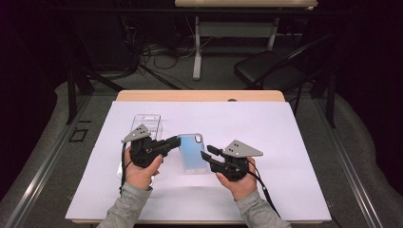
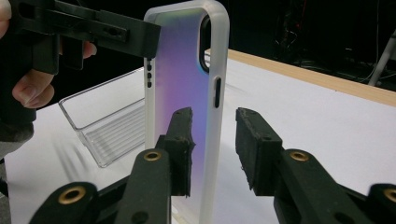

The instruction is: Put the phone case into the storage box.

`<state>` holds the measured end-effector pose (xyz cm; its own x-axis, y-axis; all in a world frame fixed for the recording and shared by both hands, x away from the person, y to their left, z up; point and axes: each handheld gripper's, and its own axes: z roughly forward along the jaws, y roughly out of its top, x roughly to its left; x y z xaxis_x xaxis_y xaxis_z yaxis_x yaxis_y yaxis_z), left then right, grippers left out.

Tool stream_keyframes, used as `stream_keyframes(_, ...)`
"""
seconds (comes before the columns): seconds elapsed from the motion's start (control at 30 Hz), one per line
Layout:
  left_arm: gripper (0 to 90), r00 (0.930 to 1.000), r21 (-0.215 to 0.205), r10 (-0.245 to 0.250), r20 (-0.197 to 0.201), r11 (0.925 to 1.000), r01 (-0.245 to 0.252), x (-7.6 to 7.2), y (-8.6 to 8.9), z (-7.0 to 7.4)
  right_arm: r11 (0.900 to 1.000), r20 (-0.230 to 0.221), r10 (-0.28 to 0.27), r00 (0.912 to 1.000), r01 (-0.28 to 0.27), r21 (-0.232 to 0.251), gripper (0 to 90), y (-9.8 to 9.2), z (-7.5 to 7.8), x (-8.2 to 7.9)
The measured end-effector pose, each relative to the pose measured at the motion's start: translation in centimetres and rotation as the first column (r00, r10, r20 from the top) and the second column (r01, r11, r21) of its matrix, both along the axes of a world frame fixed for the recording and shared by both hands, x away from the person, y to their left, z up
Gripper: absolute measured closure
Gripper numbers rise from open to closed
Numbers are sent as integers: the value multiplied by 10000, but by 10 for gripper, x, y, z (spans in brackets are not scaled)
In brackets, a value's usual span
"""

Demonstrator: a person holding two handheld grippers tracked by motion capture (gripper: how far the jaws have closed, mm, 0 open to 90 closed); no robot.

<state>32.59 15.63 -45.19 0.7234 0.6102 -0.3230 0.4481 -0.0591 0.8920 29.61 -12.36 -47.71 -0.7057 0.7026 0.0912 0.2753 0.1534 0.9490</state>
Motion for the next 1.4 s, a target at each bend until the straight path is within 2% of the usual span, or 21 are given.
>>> stream_keyframes(0.43, 839, 9989, 0, 434, 178, 9991, -434, 3, 13, 3, 10000, 145, -87, 9999, 87, -13, 527, 0, 0, 1)
stream_keyframes(0.6, 838, 9978, -28, 624, 237, 9981, -623, 4, 19, 5, 10000, 56, -50, 10000, 51, -28, 477, 0, 0, 3)
stream_keyframes(0.67, 839, 9973, -39, 683, 274, 9977, -682, 4, 21, 6, 9999, 175, -135, 9998, 136, -80, 436, 0, -1, 5)
stream_keyframes(0.77, 838, 9966, -73, 750, 337, 9972, -748, 4, 24, 7, 9997, 217, -184, 9996, 188, -149, 425, -2, 0, 6)
stream_keyframes(0.97, 838, 9960, -19, 806, 386, 9967, -806, 5, 29, 8, 9989, 132, -470, 9988, 471, -41, 344, -6, 0, 9)
stream_keyframes(1.17, 838, 9953, -70, 887, 384, 9961, -885, 6, 33, 9, 9981, 177, -568, 9982, 572, -230, 256, -11, 2, 12)
stream_keyframes(1.4, 839, 9946, -104, 939, 450, 9956, -935, 6, 37, 11, 9979, 196, -549, 9983, 555, -324, 208, -17, 4, 12)
